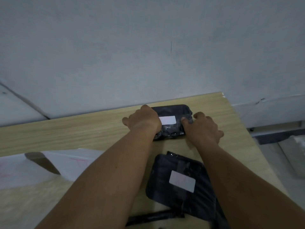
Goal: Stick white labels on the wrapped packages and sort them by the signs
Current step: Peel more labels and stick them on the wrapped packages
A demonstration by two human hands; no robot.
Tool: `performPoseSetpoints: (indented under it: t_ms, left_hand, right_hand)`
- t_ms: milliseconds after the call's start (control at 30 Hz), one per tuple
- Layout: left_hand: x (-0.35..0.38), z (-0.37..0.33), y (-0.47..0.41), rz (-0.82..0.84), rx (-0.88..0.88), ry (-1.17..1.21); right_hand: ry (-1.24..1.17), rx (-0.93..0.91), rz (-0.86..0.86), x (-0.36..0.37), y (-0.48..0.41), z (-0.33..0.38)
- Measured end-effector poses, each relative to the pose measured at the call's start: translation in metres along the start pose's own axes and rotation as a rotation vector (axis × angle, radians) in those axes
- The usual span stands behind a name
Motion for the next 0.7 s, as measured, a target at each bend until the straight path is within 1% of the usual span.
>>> performPoseSetpoints:
  t_ms: [67,133,200,267,400,500,600,700]
  left_hand:
    - [0.003,0.003,0.007,-0.065,0.037,-0.097]
    - [0.007,0.006,0.019,-0.176,0.126,-0.210]
    - [0.010,0.009,0.032,-0.254,0.228,-0.280]
    - [0.012,0.014,0.043,-0.261,0.287,-0.318]
    - [0.017,0.033,0.064,-0.188,0.345,-0.401]
    - [0.018,0.047,0.082,-0.215,0.433,-0.476]
    - [0.017,0.057,0.105,-0.378,0.579,-0.530]
    - [0.011,0.060,0.131,-0.572,0.745,-0.447]
  right_hand:
    - [0.014,0.003,-0.025,-0.003,0.008,-0.001]
    - [0.022,-0.008,-0.066,-0.005,0.020,-0.003]
    - [0.047,-0.019,-0.086,-0.005,0.034,-0.005]
    - [0.075,-0.031,-0.087,-0.004,0.048,-0.008]
    - [0.096,-0.088,-0.014,0.001,0.079,-0.018]
    - [0.095,-0.129,-0.010,0.004,0.108,-0.024]
    - [0.100,-0.139,-0.060,0.005,0.141,-0.030]
    - [0.104,-0.159,-0.158,0.004,0.175,-0.037]
Point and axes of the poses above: each hand's wrist, its own y-axis away from the middle knuckle, its own x-axis out of the palm, z = x × y, the point moved 2 cm from there along -y, towards the middle knuckle, and after that the axes turned 8 degrees about z, right-handed, at the moved point
